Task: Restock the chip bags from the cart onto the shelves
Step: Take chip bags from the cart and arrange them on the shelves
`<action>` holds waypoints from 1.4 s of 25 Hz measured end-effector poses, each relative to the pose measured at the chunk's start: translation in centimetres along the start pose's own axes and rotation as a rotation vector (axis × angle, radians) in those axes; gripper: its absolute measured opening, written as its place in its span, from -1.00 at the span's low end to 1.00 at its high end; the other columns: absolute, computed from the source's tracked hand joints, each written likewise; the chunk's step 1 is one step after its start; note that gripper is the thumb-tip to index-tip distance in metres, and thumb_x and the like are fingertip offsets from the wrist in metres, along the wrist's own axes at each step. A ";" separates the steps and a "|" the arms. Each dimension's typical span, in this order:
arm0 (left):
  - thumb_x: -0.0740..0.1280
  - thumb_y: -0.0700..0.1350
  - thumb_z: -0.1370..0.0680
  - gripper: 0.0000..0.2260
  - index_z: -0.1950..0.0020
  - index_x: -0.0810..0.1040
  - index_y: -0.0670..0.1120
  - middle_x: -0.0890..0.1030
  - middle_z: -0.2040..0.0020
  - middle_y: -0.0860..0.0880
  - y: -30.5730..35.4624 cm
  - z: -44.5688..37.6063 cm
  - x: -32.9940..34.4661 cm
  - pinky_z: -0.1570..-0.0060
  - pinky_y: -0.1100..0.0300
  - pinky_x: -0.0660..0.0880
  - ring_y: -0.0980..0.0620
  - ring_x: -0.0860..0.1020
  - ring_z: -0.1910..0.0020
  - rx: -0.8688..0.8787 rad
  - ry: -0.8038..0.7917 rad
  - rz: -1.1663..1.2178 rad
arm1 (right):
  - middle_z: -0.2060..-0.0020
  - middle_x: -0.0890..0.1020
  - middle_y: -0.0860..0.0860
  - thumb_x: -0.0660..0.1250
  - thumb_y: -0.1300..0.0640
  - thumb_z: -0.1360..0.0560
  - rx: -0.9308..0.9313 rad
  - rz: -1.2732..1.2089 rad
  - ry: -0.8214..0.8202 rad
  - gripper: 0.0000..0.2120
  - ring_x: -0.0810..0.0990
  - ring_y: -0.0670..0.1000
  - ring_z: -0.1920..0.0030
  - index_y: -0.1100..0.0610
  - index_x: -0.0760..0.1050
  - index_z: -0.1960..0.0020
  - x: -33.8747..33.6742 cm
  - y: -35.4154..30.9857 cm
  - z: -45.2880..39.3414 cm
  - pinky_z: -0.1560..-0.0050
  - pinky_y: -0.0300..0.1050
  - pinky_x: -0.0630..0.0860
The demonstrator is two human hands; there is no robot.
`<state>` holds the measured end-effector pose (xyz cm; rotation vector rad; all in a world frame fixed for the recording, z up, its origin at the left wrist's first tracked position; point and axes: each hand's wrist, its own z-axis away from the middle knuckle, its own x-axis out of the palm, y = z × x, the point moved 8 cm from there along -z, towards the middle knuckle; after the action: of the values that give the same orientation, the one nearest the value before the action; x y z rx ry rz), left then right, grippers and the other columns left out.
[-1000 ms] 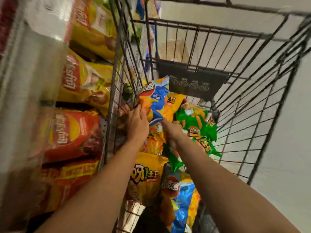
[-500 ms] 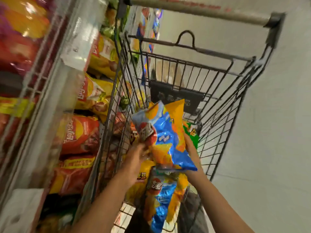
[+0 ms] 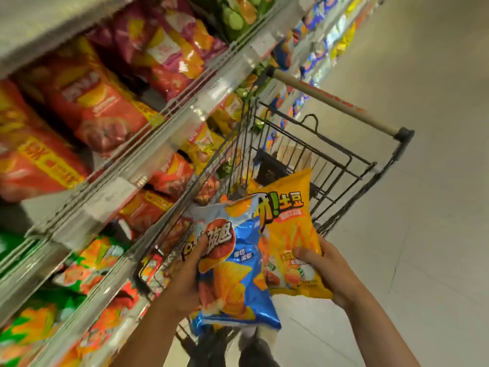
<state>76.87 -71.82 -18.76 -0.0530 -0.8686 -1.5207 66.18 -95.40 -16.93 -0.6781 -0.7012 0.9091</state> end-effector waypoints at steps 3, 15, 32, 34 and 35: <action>0.30 0.23 -0.51 -0.49 -0.31 0.63 -0.07 0.65 -0.25 -0.20 1.4 4.2 -3.5 -0.01 -0.17 0.63 -0.21 0.67 -0.14 0.132 0.091 0.022 | -0.14 0.72 0.18 0.49 0.09 -0.38 0.018 -0.034 -0.096 -0.47 0.73 0.27 -0.06 0.08 0.50 -0.33 1.5 -0.1 1.8 0.14 0.05 0.69; 0.52 0.39 -0.29 -0.41 -0.26 0.59 0.21 0.71 -0.16 0.00 0.2 29.5 -16.8 -0.11 -0.09 0.62 -0.05 0.71 -0.07 0.660 0.473 -0.169 | -0.19 0.65 0.32 0.54 0.29 -0.33 0.065 0.145 -0.535 -0.36 0.67 0.33 -0.11 0.23 0.46 -0.38 18.6 6.6 12.2 -0.12 0.38 0.61; 0.48 0.20 -0.40 -0.64 -0.14 0.66 0.12 0.74 -0.07 -0.03 -22.5 76.7 -36.5 0.18 0.20 0.64 -0.05 0.73 0.00 1.179 1.106 0.173 | -0.13 0.71 0.26 0.65 0.02 -0.32 -0.096 0.521 -1.156 -0.41 0.71 0.38 -0.07 0.07 0.57 -0.30 56.3 23.8 40.3 0.03 0.34 0.65; 0.47 0.21 -0.38 -0.67 -0.10 0.67 0.15 0.75 -0.04 -0.04 -24.8 79.3 -37.8 0.15 0.11 0.65 -0.09 0.73 0.01 1.184 1.164 0.225 | -0.02 0.76 0.12 0.65 -0.01 -0.24 -0.165 0.573 -1.164 -0.49 0.76 0.22 0.03 -0.06 0.64 -0.17 59.1 24.9 42.8 0.15 0.12 0.70; 0.47 0.22 -0.37 -0.67 -0.09 0.66 0.15 0.75 -0.03 -0.04 -25.9 80.5 -38.5 0.15 0.09 0.65 -0.09 0.73 0.02 1.188 1.196 0.254 | 0.00 0.77 0.06 0.64 -0.05 -0.20 -0.214 0.616 -1.177 -0.52 0.77 0.14 0.04 -0.13 0.66 -0.10 60.6 25.6 44.0 0.14 0.05 0.70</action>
<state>24.43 0.83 5.94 1.3983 -0.5765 -0.3980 46.56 -21.74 4.27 -0.4993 -1.6962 1.8529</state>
